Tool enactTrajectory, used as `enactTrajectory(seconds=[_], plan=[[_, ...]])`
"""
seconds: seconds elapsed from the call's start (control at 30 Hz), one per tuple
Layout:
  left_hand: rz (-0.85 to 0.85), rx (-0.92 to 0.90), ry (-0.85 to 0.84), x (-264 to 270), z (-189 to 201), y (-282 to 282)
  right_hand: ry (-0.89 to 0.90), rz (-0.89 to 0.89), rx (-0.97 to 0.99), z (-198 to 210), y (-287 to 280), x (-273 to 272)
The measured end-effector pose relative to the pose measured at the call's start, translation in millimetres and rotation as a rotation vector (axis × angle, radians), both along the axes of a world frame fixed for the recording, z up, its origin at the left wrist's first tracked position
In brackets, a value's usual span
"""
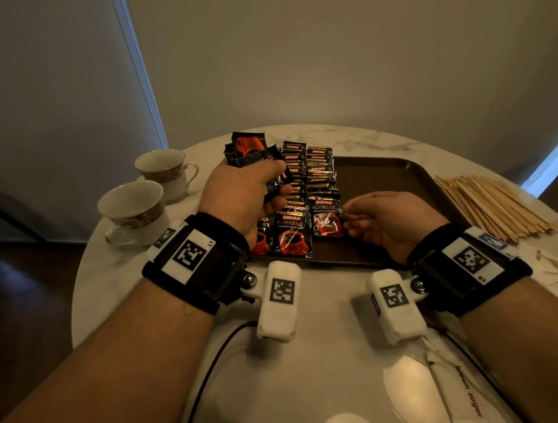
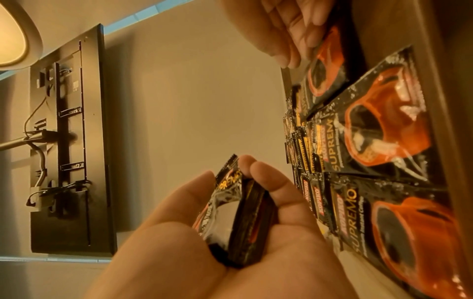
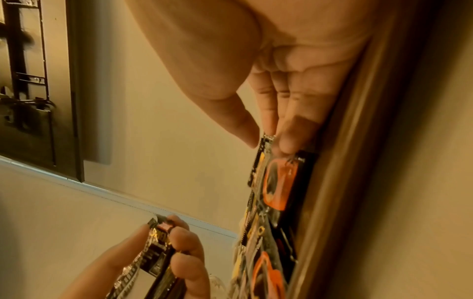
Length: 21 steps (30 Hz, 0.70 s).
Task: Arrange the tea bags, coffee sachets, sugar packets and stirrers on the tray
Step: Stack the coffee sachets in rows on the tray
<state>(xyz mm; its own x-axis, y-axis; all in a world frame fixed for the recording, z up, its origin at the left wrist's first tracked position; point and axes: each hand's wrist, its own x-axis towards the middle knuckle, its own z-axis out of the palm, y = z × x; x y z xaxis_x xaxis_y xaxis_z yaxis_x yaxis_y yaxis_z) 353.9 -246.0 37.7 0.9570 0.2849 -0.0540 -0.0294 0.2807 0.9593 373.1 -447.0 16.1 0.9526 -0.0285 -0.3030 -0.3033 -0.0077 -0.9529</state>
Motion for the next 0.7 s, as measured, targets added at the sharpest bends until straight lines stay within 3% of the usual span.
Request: enactTrajectory(seconds=[0.2,0.37,0.7], plan=[[-0.005,0.005,0.004,-2.7,0.8,-2.3,0.015,-0.013,0.029,0.2,1.2,0.0],[-0.020,-0.006,0.018,-4.5,1.9,-3.2,0.004,0.031,-0.110,0.1,-2.8,-0.5],[-0.232,0.046,0.134,-9.4,-5.0,-20.0,0.050,0.138,-0.189,3.4,-6.8,-2.1]])
